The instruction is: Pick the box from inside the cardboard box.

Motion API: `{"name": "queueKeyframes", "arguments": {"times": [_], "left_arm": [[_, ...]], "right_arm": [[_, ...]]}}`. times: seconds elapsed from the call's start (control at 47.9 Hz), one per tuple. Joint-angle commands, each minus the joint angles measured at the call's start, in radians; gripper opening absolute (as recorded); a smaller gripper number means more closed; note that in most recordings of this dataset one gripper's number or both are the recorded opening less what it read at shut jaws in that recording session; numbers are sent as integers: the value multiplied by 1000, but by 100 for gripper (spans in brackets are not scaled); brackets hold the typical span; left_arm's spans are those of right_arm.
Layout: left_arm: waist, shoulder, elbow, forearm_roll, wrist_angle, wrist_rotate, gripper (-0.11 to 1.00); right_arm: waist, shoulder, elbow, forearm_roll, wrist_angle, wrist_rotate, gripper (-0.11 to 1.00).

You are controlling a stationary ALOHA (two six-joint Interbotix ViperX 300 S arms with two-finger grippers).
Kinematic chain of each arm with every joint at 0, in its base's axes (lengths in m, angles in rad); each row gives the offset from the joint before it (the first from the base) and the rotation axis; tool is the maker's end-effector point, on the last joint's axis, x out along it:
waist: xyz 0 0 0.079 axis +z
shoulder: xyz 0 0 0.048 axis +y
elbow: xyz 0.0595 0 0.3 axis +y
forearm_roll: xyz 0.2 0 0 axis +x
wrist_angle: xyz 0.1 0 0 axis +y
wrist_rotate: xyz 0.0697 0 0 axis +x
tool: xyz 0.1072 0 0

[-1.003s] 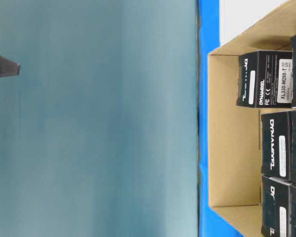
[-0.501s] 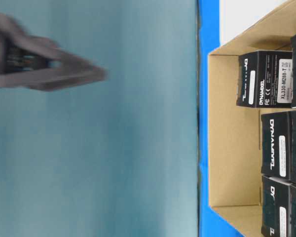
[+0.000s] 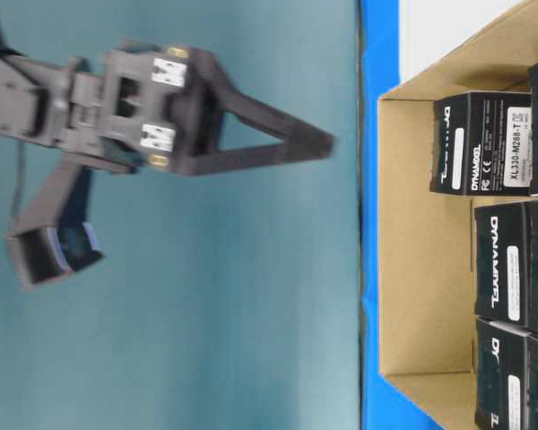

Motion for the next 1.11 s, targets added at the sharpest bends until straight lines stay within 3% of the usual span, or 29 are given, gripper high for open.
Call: {"name": "queueKeyframes", "arguments": {"times": [0.0,0.46,1.086], "left_arm": [[-2,5,-31,2,-6,-2,-7],[-5,5,-32,2,-6,-2,-7],[-5,0,-37,0,-6,-2,-7]], "right_arm": [[3,15,6,5,-34,-5,100],[6,48,87,5,-137,-17,100],[17,126,87,2,-181,-55,100]]}}
